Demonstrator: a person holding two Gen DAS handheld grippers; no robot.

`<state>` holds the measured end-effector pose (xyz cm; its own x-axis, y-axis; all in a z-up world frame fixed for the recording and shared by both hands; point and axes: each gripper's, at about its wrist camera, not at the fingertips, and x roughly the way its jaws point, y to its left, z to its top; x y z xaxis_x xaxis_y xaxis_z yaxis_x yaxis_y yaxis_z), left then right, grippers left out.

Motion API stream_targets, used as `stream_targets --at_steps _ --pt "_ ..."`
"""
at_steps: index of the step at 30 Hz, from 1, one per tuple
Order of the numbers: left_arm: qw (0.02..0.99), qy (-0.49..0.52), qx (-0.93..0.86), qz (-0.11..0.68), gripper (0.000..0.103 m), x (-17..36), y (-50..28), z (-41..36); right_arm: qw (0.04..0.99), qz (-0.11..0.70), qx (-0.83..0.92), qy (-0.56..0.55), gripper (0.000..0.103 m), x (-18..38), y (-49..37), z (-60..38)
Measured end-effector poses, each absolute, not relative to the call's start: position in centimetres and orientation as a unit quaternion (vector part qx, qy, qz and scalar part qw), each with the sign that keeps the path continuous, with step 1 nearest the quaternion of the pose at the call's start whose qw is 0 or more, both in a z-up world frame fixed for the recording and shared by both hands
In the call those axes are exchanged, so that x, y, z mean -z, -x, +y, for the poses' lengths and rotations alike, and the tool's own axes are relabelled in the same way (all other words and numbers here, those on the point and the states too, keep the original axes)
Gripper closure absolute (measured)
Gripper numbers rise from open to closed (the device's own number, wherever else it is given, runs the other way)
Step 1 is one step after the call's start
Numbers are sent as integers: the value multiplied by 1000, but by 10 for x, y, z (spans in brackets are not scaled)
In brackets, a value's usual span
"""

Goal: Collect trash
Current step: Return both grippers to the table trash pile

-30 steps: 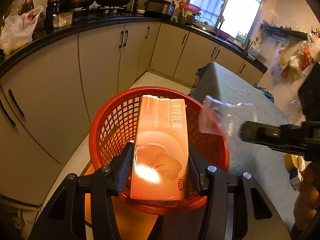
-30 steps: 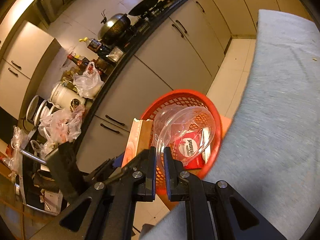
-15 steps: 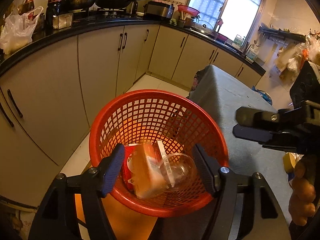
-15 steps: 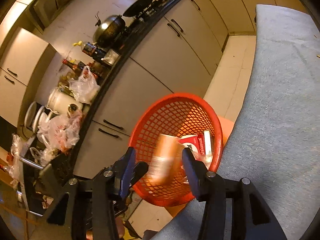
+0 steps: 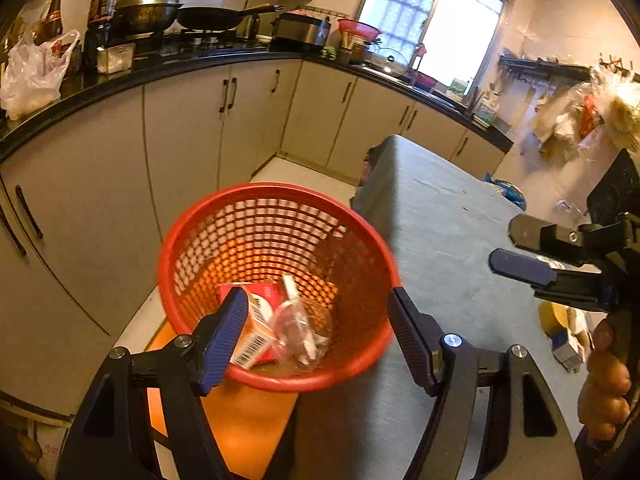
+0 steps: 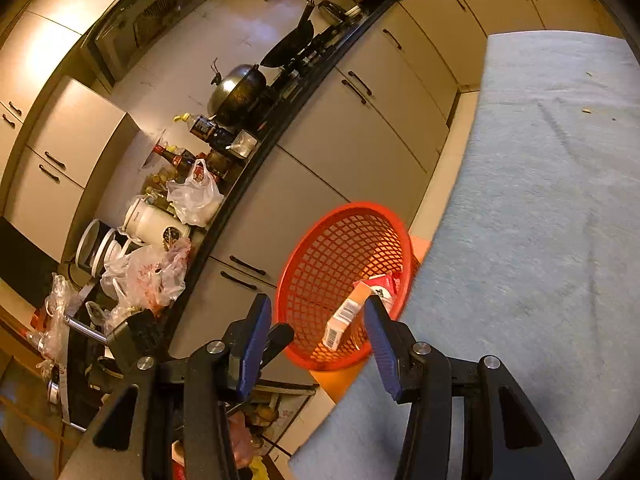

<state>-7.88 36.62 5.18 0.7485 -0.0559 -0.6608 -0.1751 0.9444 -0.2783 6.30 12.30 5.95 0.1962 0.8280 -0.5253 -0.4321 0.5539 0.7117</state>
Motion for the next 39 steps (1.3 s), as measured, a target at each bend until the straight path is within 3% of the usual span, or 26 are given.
stream_targets --at_steps 29,39 --pt "910 50 87 403 29 -42 84 197 777 436 -355 -283 49 -43 -20 -38" --pt "899 10 133 418 29 -34 79 138 829 393 -288 -274 49 -58 8 -127"
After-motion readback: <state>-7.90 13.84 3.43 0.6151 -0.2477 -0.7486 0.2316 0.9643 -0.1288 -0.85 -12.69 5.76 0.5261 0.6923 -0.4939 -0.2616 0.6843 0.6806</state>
